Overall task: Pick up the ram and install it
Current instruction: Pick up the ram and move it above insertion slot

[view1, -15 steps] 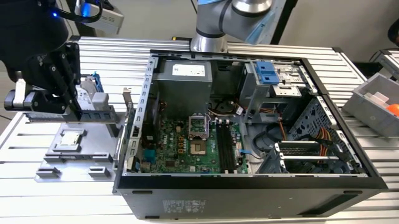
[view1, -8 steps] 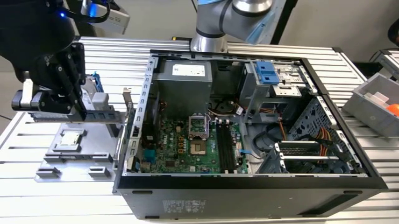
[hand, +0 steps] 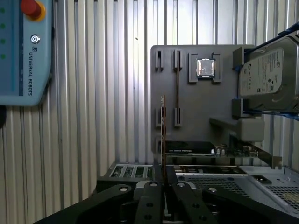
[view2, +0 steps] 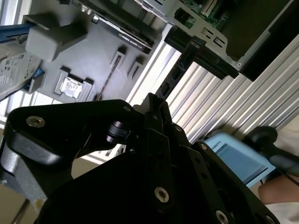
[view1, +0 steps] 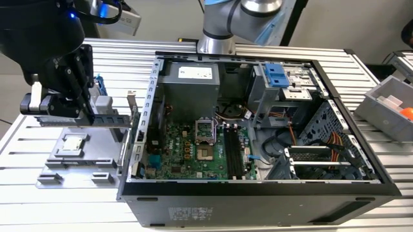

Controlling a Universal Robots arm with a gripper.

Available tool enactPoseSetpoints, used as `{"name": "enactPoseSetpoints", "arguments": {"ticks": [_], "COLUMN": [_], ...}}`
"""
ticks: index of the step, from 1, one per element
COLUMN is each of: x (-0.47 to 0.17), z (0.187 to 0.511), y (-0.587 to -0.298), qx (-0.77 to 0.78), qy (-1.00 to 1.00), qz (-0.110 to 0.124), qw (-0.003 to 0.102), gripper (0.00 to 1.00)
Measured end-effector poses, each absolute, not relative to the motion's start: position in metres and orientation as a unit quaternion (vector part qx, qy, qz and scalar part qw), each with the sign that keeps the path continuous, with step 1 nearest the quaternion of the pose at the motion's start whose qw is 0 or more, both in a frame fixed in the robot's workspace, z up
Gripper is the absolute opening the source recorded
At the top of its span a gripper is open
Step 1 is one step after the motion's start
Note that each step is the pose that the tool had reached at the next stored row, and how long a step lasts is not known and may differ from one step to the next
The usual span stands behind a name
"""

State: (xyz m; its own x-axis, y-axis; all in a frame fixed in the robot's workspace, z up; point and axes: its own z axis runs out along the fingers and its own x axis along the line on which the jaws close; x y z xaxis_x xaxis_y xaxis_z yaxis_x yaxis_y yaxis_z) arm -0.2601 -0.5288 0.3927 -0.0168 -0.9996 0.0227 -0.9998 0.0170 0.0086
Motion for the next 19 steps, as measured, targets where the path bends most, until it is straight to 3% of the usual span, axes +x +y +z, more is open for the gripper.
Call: {"name": "enactPoseSetpoints", "arguments": {"ticks": [19], "x": [-0.243], "z": [0.393], "y": [-0.529], "qx": [0.701], "qy": [-0.713], "qz": [0.005], "qw": [0.011], "gripper": [0.0]}}
